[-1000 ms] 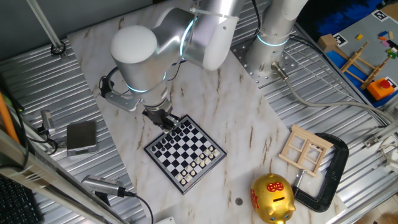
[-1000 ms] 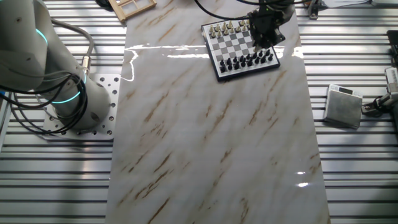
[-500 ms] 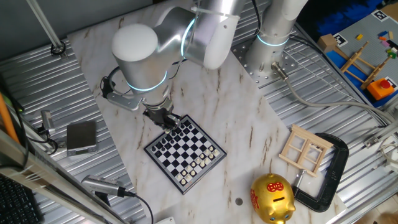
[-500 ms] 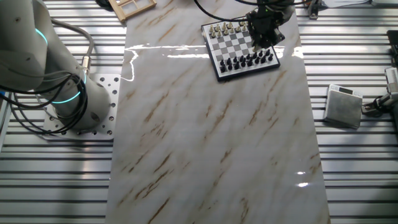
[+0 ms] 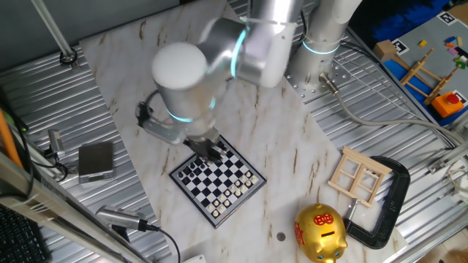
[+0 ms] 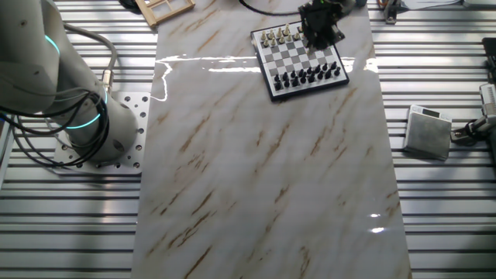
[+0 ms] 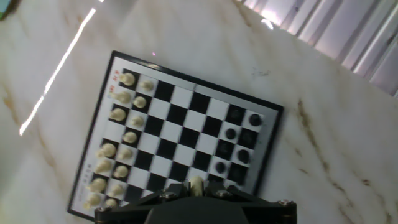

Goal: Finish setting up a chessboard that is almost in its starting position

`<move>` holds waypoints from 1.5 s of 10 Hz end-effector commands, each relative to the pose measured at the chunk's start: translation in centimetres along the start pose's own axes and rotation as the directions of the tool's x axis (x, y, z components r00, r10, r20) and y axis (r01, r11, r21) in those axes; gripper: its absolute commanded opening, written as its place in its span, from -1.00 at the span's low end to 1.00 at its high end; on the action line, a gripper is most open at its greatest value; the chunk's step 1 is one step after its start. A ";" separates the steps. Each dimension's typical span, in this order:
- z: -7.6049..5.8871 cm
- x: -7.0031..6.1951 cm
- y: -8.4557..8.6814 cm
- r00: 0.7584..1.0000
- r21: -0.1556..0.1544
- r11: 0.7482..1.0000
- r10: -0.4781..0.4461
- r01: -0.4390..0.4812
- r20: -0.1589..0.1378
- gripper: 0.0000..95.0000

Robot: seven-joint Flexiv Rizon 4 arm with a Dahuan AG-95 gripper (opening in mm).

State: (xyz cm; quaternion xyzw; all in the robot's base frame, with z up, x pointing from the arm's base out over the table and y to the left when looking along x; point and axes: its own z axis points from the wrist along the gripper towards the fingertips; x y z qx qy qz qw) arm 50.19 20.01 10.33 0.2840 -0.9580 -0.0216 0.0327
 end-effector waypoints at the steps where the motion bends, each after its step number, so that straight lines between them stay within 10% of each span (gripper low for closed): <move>1: 0.2 -0.2 1.3 1.000 0.002 1.000 0.028 -0.028 -0.003 -1.00; 15: -0.4 -3.3 5.0 0.996 0.011 0.996 0.090 -0.090 -0.014 -1.00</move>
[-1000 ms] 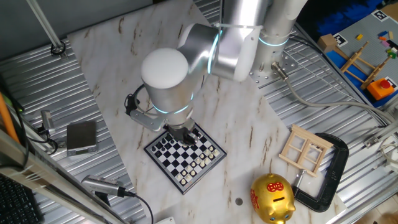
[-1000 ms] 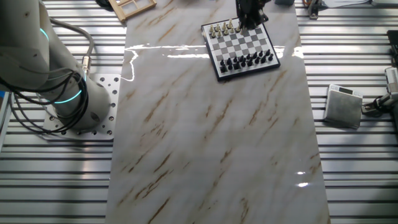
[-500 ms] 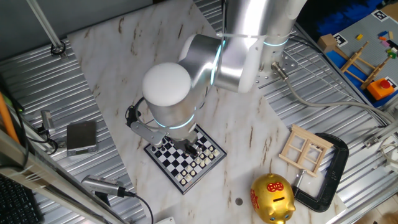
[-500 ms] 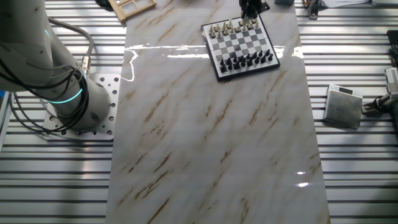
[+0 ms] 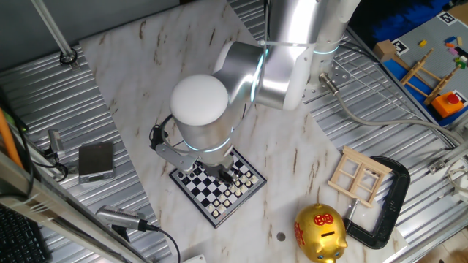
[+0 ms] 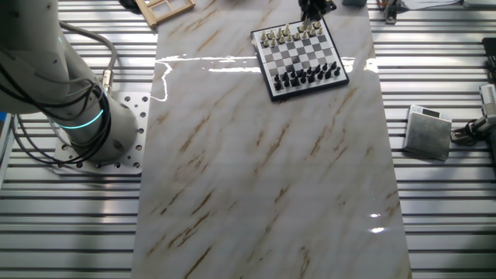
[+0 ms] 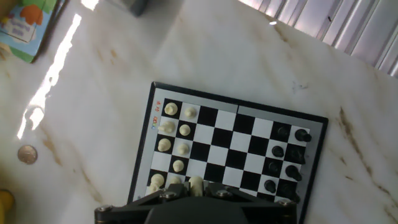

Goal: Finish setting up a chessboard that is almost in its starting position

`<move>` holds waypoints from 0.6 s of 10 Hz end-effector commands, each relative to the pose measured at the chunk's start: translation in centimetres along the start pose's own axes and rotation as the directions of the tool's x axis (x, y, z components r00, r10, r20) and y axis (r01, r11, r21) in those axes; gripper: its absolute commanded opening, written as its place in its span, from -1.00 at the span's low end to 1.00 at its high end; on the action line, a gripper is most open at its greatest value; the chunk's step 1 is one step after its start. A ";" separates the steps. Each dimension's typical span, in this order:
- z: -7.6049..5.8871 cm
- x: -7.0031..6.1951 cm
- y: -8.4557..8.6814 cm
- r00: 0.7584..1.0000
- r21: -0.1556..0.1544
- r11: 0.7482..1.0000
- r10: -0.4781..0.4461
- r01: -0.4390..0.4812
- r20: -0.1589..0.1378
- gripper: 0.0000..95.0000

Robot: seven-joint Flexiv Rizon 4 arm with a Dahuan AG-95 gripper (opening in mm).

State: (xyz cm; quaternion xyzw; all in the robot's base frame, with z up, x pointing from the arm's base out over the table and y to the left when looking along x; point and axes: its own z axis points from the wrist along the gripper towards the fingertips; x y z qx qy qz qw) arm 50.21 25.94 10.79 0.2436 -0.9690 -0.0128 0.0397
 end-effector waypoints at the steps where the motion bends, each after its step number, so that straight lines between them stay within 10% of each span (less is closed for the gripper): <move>1: 0.0 0.0 0.0 1.000 -0.001 1.000 0.014 -0.014 0.003 -1.00; 6: 0.0 0.0 0.0 0.995 -0.005 0.995 -0.096 0.096 0.028 -1.00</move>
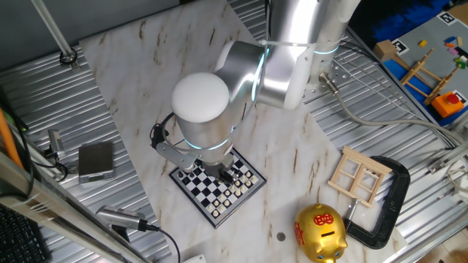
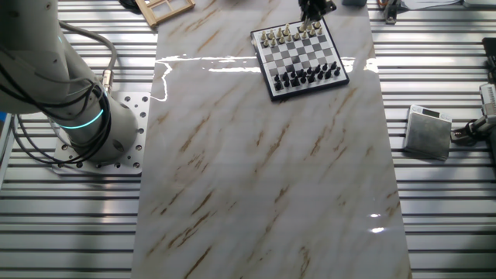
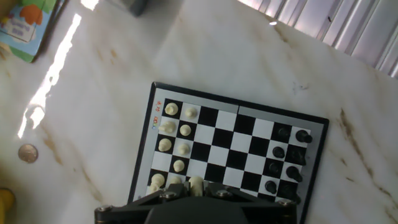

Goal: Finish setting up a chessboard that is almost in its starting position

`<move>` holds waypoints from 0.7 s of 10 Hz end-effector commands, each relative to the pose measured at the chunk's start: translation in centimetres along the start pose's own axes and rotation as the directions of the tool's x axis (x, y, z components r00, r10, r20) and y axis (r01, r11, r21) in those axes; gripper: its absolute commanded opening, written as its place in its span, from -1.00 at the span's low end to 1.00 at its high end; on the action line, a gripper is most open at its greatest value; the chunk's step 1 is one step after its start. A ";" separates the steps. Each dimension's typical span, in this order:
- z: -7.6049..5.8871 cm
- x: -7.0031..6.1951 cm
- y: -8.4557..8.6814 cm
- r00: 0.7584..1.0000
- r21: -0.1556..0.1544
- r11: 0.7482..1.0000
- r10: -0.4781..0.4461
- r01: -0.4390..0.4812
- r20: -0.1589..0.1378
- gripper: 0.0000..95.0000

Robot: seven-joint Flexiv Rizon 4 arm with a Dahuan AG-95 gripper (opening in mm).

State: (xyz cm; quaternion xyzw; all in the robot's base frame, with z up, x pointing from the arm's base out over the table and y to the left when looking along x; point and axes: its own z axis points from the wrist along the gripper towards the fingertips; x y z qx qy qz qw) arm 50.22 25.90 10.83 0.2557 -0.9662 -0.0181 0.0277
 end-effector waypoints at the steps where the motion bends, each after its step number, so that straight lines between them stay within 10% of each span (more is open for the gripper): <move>1: 0.0 -0.1 0.0 0.997 -0.004 0.997 -0.078 0.078 0.003 -1.00; 7: 0.6 0.3 3.3 1.000 0.003 1.000 -0.022 0.022 0.008 -1.00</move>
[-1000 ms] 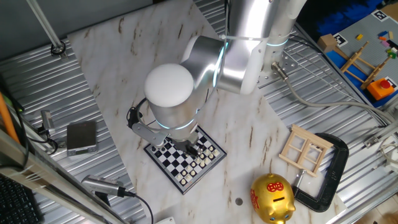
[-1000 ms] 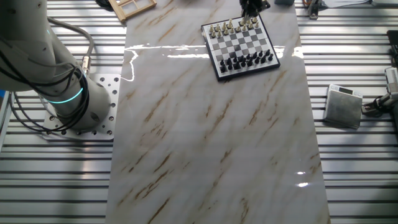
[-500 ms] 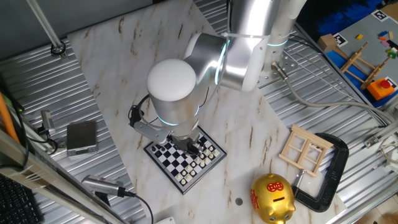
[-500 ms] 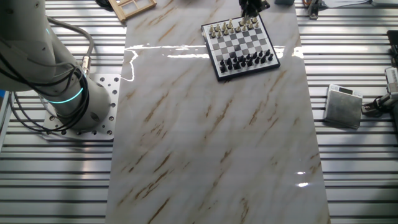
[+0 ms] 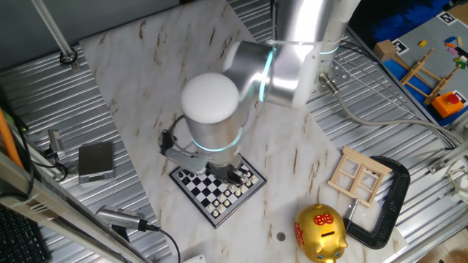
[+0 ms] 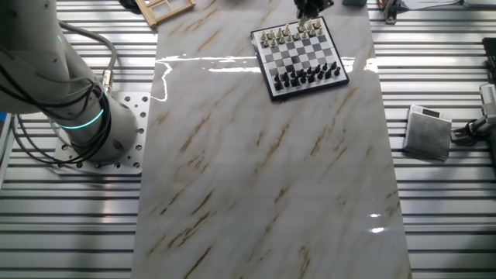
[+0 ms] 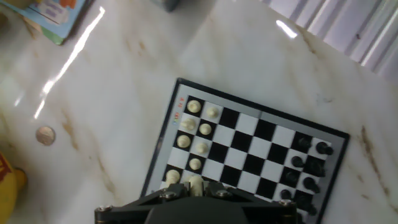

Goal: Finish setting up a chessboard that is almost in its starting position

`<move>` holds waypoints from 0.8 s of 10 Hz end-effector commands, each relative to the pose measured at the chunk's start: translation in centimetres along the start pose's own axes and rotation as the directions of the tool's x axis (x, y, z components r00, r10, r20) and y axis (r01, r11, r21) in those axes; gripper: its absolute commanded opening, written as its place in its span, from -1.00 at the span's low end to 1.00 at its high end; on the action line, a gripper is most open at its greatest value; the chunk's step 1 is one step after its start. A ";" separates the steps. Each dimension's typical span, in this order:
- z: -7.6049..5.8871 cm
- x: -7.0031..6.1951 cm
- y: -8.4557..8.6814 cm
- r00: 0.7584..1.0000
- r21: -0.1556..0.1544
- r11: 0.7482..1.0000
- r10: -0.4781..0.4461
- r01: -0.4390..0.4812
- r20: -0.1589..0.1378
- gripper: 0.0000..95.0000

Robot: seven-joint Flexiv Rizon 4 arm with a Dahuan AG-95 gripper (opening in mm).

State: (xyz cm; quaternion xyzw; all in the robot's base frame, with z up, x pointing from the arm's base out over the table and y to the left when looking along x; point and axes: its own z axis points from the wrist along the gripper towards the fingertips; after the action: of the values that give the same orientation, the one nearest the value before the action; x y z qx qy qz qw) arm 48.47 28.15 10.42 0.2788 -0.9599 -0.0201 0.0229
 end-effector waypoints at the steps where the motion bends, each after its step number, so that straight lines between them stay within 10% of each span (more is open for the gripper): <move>1: 0.2 -0.3 0.8 0.999 0.004 0.999 0.035 -0.035 -0.001 -1.00; 8: 1.1 -1.6 1.1 0.995 0.009 0.995 0.096 -0.095 -0.006 -1.00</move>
State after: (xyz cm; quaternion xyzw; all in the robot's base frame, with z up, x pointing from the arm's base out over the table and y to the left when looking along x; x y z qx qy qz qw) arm 49.32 30.18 9.21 0.2313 -0.9725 -0.0135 0.0253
